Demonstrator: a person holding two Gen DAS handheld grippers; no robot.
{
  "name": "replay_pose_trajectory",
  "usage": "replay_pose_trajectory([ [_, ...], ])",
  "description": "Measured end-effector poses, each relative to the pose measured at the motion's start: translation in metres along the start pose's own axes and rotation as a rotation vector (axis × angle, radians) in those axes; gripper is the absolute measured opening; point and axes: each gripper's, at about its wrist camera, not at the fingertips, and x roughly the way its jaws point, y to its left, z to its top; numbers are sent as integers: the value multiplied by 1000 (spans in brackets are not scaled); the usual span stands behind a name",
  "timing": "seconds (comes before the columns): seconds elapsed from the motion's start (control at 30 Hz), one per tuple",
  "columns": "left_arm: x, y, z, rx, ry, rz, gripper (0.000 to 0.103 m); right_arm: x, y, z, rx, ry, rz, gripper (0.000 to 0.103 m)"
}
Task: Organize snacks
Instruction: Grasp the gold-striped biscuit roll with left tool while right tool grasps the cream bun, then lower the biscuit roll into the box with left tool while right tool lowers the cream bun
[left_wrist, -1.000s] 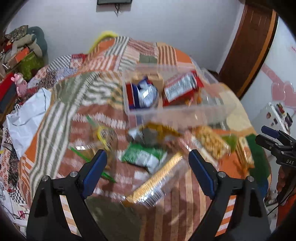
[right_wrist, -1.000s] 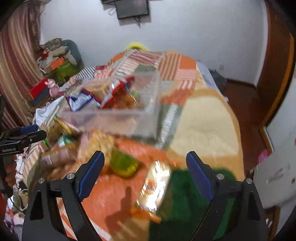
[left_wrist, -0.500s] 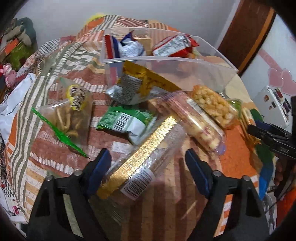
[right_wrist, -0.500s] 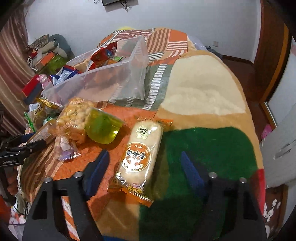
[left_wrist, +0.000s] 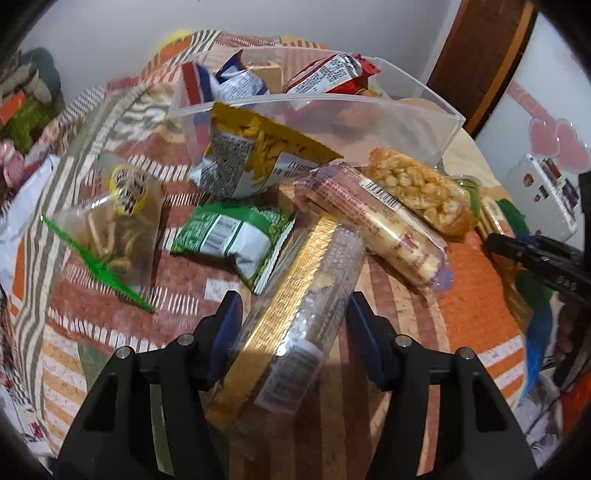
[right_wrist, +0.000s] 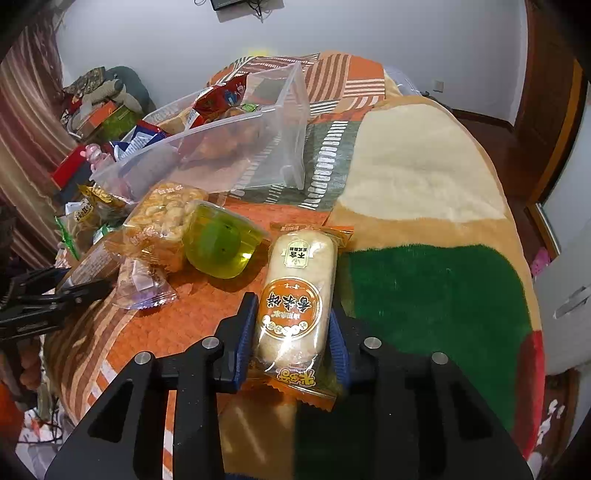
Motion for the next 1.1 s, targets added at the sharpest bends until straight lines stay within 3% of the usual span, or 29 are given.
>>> replay_pose_trajectory([
  [0.17, -3, -7, -3, 36, -15, 6, 40, -9, -2, -1, 21, -19, 17, 33],
  [0.33, -21, -13, -8, 51, -35, 6, 36, -23, -1, 2, 30, -60, 35, 32],
  [0.8, -88, -23, 30, 59, -223, -27, 35, -44, 24, 37, -3, -193, 82, 32],
  [1.1, -100, -16, 75, 35, -303, -31, 35, -53, 34, 65, -9, -286, 113, 32],
])
